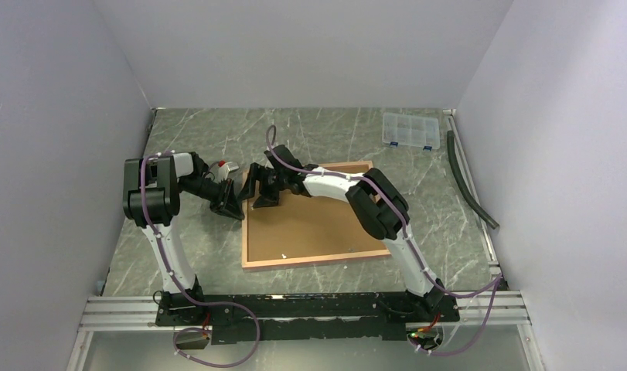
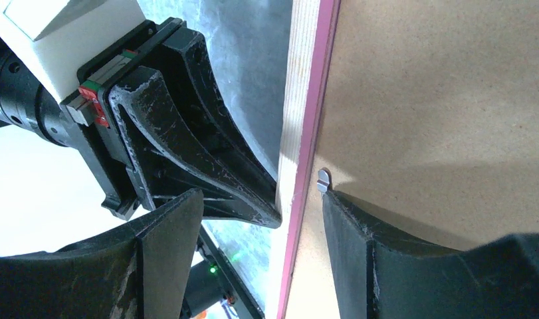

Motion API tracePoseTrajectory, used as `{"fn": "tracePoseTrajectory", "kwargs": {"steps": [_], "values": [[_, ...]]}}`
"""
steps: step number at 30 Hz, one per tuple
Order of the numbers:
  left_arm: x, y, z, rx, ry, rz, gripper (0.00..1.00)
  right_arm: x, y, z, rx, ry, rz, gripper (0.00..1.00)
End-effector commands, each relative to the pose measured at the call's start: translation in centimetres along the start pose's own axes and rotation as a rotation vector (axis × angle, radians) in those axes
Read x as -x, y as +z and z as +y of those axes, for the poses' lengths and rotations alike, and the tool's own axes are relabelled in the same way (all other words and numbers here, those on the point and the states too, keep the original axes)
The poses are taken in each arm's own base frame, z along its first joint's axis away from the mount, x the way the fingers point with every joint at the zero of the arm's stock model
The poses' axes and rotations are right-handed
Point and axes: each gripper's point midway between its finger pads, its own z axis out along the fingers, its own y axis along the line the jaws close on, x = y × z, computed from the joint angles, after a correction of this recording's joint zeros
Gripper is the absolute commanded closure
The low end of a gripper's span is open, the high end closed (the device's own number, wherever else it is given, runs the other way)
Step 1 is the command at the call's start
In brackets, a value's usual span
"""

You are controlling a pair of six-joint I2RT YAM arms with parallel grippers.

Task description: Put the photo into the frame

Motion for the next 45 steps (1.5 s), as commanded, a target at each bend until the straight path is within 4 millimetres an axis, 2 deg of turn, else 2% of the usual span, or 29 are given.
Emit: {"fn": "tracePoseTrajectory", "kwargs": {"steps": [1,15,32,37,39,41,43,45], "values": [[0.2,0.7,1.0,0.025,0.061,-0.002,0.83,0.3,0.9,0.4,0.012,-0.014,-0.007,0.3],[0.3,0.7,0.9,0.024,0.067,-0.001,0.85,0.0,1.6,0.2,0.032,0.002,0.022,0.32],[0.5,0.5,0.7,0.028,0.075,-0.001,0.87,0.0,1.9,1.8,0.102,-0.055,0.064,0.34],[0.5,0.1,0.9,0.054,0.085,0.003,0.87,0.3,1.7,2.8,0.125,-0.089,0.078,0.32],[0.8,-0.5,0.9,0.068,0.095,-0.005,0.87,1.2,0.9,3.6,0.125,-0.116,0.055,0.27],[1.0,-1.2,0.8,0.083,0.106,-0.013,0.87,2.9,-0.7,4.5,0.122,-0.145,0.004,0.21],[1.3,-2.1,0.5,0.1,0.129,-0.025,0.86,4.7,-3.4,6.0,0.125,-0.183,-0.056,0.17],[1.3,-2.7,0.2,0.116,0.149,-0.025,0.85,6.3,-6.4,6.6,0.109,-0.205,-0.116,0.13]]}}
